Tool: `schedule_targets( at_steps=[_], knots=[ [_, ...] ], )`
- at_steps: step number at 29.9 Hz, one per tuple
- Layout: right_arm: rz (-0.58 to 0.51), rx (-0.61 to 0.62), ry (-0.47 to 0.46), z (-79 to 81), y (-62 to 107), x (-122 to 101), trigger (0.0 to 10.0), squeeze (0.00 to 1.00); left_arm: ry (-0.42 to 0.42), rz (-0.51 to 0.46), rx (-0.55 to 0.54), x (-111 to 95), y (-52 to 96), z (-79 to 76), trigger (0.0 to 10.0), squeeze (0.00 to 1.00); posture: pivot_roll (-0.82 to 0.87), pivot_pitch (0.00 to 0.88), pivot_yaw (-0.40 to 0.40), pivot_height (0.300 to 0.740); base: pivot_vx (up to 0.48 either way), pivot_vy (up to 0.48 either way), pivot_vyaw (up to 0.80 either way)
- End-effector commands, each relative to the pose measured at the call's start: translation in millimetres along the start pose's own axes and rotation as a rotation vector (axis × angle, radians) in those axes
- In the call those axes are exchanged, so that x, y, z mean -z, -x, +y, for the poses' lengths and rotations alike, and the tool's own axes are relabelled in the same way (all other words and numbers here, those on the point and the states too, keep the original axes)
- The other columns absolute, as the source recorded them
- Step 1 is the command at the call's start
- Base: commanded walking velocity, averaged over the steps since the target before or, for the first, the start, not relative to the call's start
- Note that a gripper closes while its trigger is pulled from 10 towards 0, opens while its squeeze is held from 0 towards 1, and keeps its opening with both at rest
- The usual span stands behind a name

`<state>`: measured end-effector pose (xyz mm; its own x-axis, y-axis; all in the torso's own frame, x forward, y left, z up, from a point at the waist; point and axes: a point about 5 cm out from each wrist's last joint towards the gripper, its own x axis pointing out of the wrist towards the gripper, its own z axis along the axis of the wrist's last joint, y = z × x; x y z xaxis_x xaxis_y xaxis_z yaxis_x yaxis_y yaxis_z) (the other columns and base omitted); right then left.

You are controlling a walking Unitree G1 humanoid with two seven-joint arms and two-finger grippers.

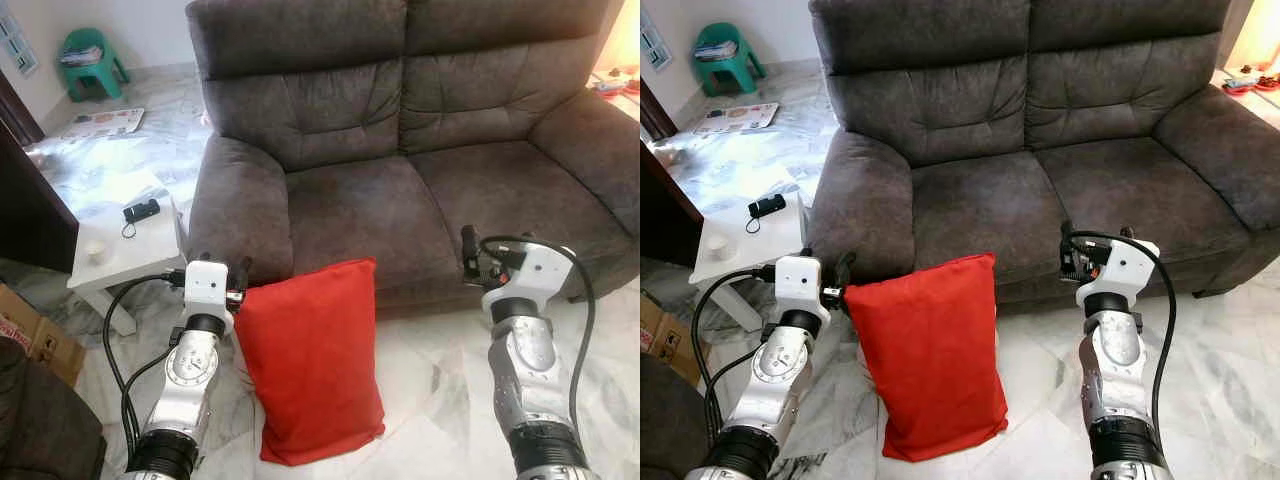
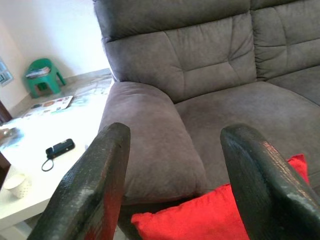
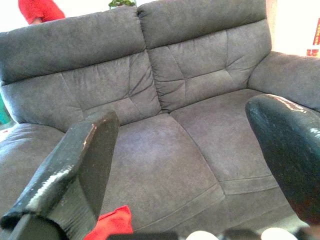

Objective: Move the pillow to the sofa from floor

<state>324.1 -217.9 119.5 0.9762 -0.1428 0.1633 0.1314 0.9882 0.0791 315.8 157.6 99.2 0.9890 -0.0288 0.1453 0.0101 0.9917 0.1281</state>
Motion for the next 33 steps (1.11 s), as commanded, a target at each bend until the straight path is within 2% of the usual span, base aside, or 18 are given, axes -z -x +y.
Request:
schedule_targets(
  at_steps=[1,10,17,20,23,25,27,28,29,30,33],
  knots=[
    [0.016,0.003,-0.015,1.6,-1.0,2.9,10.0,0.00,-0.001,0.029,0.015,3.9,0.1,-1.0,10.0,0.00,-0.16,0.009,0.073,0.740,0.000,0.000,0.00],
    [0.030,0.008,-0.031,6.2,-0.5,8.4,10.0,0.00,-0.013,0.011,0.026,-3.1,-7.4,-2.0,10.0,0.00,-0.15,0.000,0.083,0.740,0.000,0.000,0.00],
    [0.049,0.019,-0.032,0.9,3.4,14.7,10.0,0.00,-0.011,0.019,0.036,-0.9,-6.2,-1.1,10.0,0.00,-0.15,0.002,0.086,0.740,0.000,0.000,0.00],
    [0.162,0.048,-0.048,-6.4,13.8,39.4,10.0,0.00,-0.018,0.132,0.038,23.6,2.5,2.2,10.0,0.00,-0.15,0.007,0.086,0.740,0.000,0.000,0.00],
    [0.216,0.050,-0.045,-7.9,19.4,50.5,10.0,0.00,-0.025,0.172,0.038,32.9,6.9,4.0,10.0,0.00,-0.15,0.008,0.086,0.740,0.000,0.000,0.00],
    [0.335,0.069,-0.049,-12.2,31.3,71.8,10.0,0.00,-0.033,0.265,0.044,51.0,15.1,4.7,10.0,0.00,-0.14,0.010,0.080,0.740,0.000,0.000,0.00],
    [0.393,0.075,-0.045,-14.8,38.5,82.2,10.0,0.00,-0.032,0.323,0.044,61.1,20.3,5.4,10.0,0.00,-0.14,0.010,0.080,0.740,0.000,0.000,0.00],
    [0.438,0.079,-0.041,-16.7,44.4,89.9,10.0,0.00,-0.023,0.383,0.051,70.1,25.0,5.4,10.0,0.00,-0.15,0.011,0.078,0.740,0.000,0.000,0.00],
    [0.438,0.079,-0.041,-16.7,44.4,89.9,10.0,0.00,-0.023,0.383,0.051,70.1,25.0,5.4,10.0,0.00,-0.15,0.011,0.078,0.740,0.000,0.000,0.00],
    [0.533,0.079,-0.023,-19.6,57.5,104.5,10.0,0.00,-0.007,0.451,0.045,81.8,33.2,7.3,10.0,0.00,-0.14,0.011,0.077,0.740,0.000,0.000,0.00],
    [0.645,0.086,0.003,-24.2,76.8,121.0,10.0,0.00,0.008,0.575,0.058,100.4,49.4,8.9,10.0,0.00,-0.14,0.010,0.073,0.740,0.000,0.000,0.00]
  ],
)
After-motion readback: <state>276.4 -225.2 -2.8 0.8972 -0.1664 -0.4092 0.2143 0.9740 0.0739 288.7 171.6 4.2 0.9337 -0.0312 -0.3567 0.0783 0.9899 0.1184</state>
